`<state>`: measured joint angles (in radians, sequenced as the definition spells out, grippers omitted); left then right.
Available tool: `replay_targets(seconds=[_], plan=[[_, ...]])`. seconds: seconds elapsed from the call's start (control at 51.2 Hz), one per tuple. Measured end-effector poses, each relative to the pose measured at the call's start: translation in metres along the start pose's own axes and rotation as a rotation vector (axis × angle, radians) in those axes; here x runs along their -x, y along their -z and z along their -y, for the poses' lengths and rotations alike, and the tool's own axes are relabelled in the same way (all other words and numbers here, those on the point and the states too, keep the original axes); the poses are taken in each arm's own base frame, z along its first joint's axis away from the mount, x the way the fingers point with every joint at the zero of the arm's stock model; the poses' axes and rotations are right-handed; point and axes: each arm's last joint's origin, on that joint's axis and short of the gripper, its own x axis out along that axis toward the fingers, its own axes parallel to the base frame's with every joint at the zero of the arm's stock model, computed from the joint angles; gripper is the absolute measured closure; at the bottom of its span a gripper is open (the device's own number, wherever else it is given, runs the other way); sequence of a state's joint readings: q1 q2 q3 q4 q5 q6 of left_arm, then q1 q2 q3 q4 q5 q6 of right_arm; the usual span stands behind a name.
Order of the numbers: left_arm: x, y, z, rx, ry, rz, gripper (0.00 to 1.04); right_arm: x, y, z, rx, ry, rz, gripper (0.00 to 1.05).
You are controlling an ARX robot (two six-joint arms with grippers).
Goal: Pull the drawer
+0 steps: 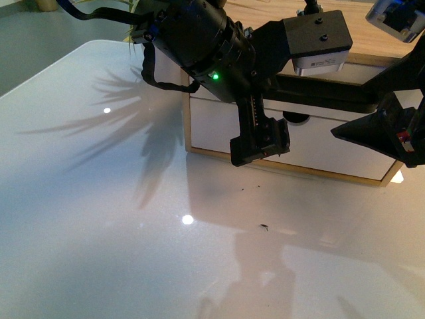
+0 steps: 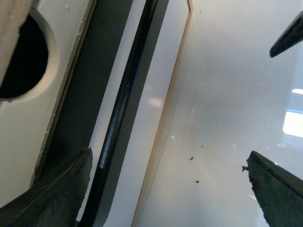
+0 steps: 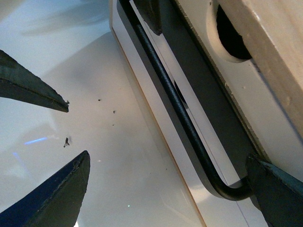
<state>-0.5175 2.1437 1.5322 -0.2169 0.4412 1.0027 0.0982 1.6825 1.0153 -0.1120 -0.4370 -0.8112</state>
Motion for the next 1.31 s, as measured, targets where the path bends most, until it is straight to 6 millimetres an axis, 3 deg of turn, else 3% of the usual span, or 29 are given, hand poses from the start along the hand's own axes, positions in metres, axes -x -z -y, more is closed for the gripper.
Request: replay_targets(seconds=[0.429, 0.585, 0.878, 1.073, 1.307], plan=[[0.002, 0.003, 0.006, -0.045, 0.057, -0.032, 0.07, -0.012, 0.004, -0.009, 0.029, -0.074, -0.059, 0.09], [0.012, 0.002, 0.02, -0.089, 0.105, -0.048, 0.07, -0.002, 0.005, -0.017, 0.035, -0.153, -0.074, 0.09], [0.038, 0.006, 0.062, -0.155, 0.168, -0.039, 0.07, 0.019, 0.011, -0.05, 0.028, -0.241, -0.065, 0.09], [0.053, 0.009, 0.079, -0.151, 0.176, -0.029, 0.07, 0.031, 0.013, -0.069, 0.033, -0.263, -0.058, 0.09], [0.069, 0.007, 0.092, -0.127, 0.124, 0.025, 0.07, 0.045, 0.01, -0.076, 0.014, -0.231, -0.007, 0.09]])
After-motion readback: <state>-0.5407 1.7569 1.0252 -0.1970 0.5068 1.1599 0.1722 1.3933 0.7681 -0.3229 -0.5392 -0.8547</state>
